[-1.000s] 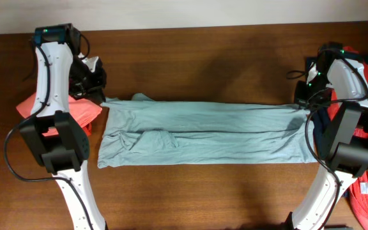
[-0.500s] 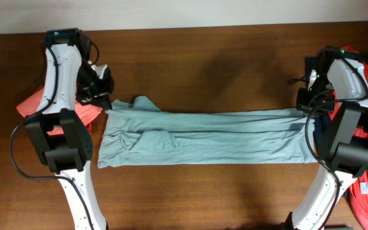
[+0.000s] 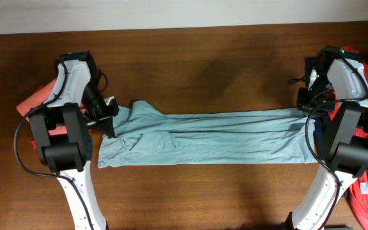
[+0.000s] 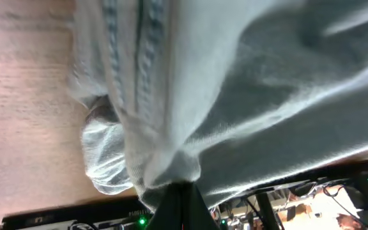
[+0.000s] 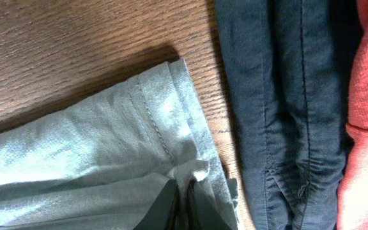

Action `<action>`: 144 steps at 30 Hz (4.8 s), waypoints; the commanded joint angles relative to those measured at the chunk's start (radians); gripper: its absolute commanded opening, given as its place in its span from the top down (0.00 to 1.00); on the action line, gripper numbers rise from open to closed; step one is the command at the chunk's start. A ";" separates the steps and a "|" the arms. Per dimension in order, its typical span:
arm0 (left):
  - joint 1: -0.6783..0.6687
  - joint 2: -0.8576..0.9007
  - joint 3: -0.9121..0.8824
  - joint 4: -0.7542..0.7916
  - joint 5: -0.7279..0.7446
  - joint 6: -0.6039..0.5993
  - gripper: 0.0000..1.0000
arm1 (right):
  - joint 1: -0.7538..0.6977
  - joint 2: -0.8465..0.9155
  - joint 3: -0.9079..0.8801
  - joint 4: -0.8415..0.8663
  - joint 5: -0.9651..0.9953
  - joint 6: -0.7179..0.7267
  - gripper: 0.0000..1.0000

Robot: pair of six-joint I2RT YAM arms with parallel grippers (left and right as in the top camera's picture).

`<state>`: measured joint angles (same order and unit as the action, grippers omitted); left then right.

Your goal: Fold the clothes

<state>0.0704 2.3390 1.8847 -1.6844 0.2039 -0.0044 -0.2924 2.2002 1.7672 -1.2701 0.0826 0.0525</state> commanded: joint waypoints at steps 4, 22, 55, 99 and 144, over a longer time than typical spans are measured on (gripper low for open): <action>-0.002 -0.029 -0.019 -0.004 -0.002 0.000 1.00 | -0.003 -0.039 0.021 0.003 0.028 0.008 0.90; -0.002 -0.029 -0.178 0.061 -0.044 0.034 0.67 | -0.003 -0.038 0.021 -0.016 0.091 0.008 0.85; -0.168 -0.162 0.028 0.405 -0.021 0.164 0.50 | -0.002 -0.292 0.129 -0.128 -0.076 0.008 0.65; -0.225 -0.164 0.088 -0.004 -0.099 0.103 0.99 | -0.002 -0.292 0.128 -0.129 -0.072 0.007 0.66; -0.282 -0.164 -0.115 0.147 -0.069 0.034 0.79 | -0.069 -0.287 -0.220 -0.073 -0.134 -0.109 0.43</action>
<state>-0.2134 2.1811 1.7744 -1.5398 0.1238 0.0330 -0.3412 1.9099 1.6249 -1.4044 -0.0208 -0.0090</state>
